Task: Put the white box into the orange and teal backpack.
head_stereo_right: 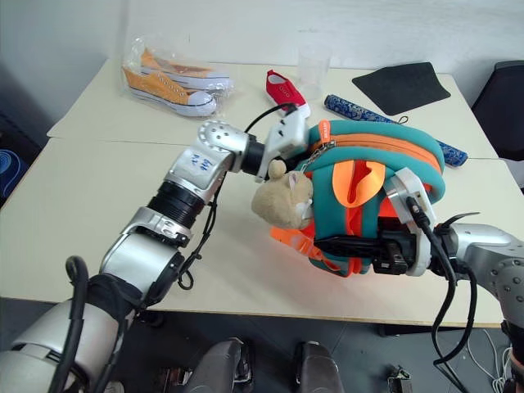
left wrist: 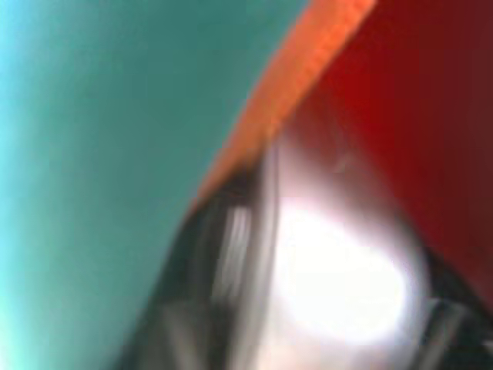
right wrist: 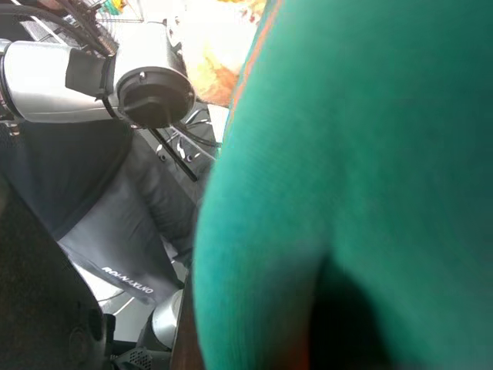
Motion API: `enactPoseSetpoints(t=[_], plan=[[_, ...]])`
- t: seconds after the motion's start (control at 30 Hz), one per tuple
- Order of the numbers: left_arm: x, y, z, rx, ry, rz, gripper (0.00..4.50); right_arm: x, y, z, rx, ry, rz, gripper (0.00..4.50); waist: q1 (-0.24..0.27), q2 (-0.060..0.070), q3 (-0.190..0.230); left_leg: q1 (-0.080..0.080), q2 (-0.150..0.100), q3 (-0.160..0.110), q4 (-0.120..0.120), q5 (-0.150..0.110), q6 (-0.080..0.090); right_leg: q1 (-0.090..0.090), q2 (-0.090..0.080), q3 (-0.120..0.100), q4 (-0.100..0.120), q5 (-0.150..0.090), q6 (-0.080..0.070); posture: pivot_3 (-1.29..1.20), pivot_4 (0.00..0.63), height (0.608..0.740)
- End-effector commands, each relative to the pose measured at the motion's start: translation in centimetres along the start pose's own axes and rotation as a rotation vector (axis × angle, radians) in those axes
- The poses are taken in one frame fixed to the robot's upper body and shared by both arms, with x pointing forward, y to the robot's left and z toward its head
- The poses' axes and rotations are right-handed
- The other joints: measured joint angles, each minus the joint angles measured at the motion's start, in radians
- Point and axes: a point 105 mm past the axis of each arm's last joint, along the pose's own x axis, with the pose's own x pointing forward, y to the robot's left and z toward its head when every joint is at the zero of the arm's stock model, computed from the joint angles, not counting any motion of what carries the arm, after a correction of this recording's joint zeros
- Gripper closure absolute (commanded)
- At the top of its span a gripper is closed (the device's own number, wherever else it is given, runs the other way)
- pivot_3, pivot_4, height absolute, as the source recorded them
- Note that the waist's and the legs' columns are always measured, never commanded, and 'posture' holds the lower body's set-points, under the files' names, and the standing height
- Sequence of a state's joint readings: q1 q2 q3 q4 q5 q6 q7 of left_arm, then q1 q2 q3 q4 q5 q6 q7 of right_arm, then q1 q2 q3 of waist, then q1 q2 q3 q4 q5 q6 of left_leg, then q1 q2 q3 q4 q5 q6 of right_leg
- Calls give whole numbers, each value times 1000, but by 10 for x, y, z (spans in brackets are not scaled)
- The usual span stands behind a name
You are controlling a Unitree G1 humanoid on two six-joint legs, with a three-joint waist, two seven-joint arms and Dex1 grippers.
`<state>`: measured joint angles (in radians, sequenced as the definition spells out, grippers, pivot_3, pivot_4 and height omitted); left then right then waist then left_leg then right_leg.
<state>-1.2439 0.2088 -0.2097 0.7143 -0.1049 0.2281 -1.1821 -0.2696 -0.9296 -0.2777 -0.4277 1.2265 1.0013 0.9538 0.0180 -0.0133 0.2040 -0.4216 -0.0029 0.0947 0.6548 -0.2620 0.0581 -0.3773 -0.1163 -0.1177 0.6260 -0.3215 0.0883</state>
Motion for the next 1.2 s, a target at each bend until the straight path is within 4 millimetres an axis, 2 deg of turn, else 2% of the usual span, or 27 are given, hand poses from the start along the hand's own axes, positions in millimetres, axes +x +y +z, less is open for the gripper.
enactPoseSetpoints(t=[0.03,0.07,0.13,0.23,0.3,0.37,0.43,0.53,0.67,0.77,0.83,0.93,1.1,1.2], plan=[[-49,19,21,48,-127,105,803,1,-4,7,-63,-58,-47,4500,-1,0,0,0,0,0,0,0,0,0,0,0,0,0,0,0,150,740],[-61,20,22,43,-150,100,520,1,-9,8,-80,-72,-77,4500,-2,0,0,0,0,0,0,0,-1,0,0,0,0,0,0,0,150,740],[-83,16,20,42,-184,52,520,1,-17,8,-100,-83,-124,4500,-2,0,0,0,0,0,0,0,-1,0,0,-1,0,0,0,0,150,740],[-113,4,12,83,-180,-17,520,2,-18,7,-96,-80,-128,4500,1,0,0,0,0,0,1,0,-1,0,1,-1,1,0,0,0,150,740],[-127,-2,15,93,-212,-33,520,2,-18,6,-91,-75,-129,4500,5,0,0,0,0,0,1,0,-1,0,1,-1,2,0,0,0,150,740],[-129,-13,21,122,-248,-61,520,2,-19,5,-83,-69,-131,4500,5,0,0,0,0,0,2,0,0,1,1,-1,1,0,0,0,150,740],[-122,-29,20,160,-247,-95,520,3,-20,2,-72,-59,-128,4500,5,0,0,0,0,-1,3,0,0,2,0,-1,2,0,0,0,150,740],[-100,-49,15,201,-198,-100,520,6,-20,0,-63,-46,-120,4500,2,0,0,0,0,-1,3,0,1,2,0,0,2,0,0,0,150,740],[-70,-60,30,203,-301,-45,520,5,-22,4,-60,-58,-132,4500,4,0,0,0,0,-1,4,0,1,2,0,0,2,0,0,0,150,740],[-50,-67,25,207,-302,-27,520,4,-22,3,-57,-48,-129,4500,5,1,0,0,0,-1,4,0,1,3,0,1,2,0,0,0,150,740],[-45,-69,23,206,-297,-19,520,3,-22,3,-56,-46,-128,4500,1,1,-1,1,0,0,4,0,1,3,0,1,2,0,0,0,150,740],[-43,-68,28,217,-346,14,1056,1,-22,4,-59,-49,-134,4500,2,1,-1,1,0,0,4,0,0,2,1,0,2,0,0,0,150,740],[-48,-62,27,224,-337,44,2423,0,-21,3,-55,-51,-141,4500,6,1,-1,1,0,0,4,0,0,3,1,0,2,0,0,0,150,740],[-60,-47,25,189,-324,113,3187,-2,-20,1,-51,-55,-148,4500,6,1,-1,1,0,0,4,0,0,3,1,0,2,0,0,0,150,740]])
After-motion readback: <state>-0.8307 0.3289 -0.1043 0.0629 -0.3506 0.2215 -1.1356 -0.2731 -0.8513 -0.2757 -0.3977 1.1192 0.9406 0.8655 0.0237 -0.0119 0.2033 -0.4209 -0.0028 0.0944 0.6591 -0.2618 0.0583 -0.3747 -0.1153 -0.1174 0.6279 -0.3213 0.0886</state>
